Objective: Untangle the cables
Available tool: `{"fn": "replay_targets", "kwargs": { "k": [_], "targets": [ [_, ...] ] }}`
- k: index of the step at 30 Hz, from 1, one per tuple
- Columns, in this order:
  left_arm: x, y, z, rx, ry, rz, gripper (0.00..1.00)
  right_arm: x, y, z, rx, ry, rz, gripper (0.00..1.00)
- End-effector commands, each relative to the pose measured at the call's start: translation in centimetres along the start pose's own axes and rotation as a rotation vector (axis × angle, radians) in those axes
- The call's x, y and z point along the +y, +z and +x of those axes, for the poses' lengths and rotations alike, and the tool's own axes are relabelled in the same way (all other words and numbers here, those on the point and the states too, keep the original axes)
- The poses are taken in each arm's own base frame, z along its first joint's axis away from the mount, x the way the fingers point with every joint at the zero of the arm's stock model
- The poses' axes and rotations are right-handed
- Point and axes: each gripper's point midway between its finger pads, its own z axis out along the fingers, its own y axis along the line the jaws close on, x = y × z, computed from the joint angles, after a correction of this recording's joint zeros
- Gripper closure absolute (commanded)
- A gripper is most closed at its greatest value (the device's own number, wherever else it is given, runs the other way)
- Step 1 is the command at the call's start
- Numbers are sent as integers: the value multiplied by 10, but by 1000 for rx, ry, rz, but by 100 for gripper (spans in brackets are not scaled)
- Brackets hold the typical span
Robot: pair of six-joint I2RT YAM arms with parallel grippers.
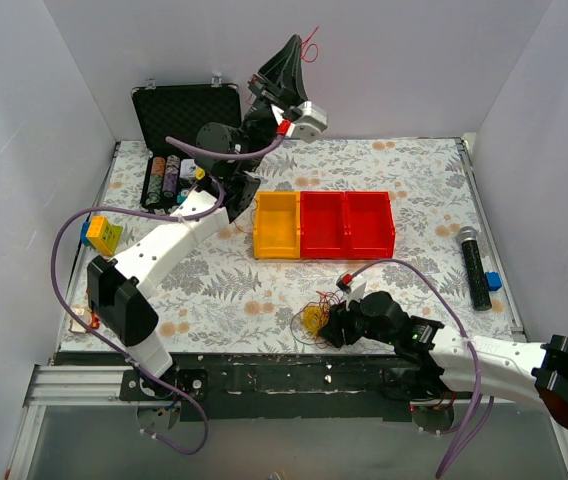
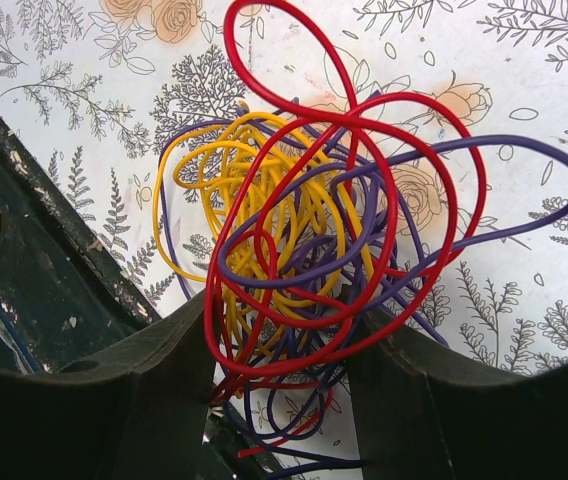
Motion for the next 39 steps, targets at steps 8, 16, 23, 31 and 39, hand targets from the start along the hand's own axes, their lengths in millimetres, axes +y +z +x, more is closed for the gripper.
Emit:
{"fn": "replay_targets", "kwargs": {
  "k": [8, 16, 23, 31, 39],
  "targets": [
    [76, 11, -57, -158, 134, -166, 100, 0, 0, -1, -18, 3, -7, 42],
    [115, 27, -85, -262, 190, -305, 100, 0, -2, -3, -31, 4, -5, 42],
    [117, 28, -93, -321, 257, -329, 100, 0, -2, -3, -33, 4, -8, 42],
    [86, 21, -73, -275, 223, -245, 100, -1, -3, -2, -38, 9, -5, 42],
    [60, 22, -50, -230, 192, -207, 100, -3, -3, -2, -46, 10, 1, 42]
  ]
}}
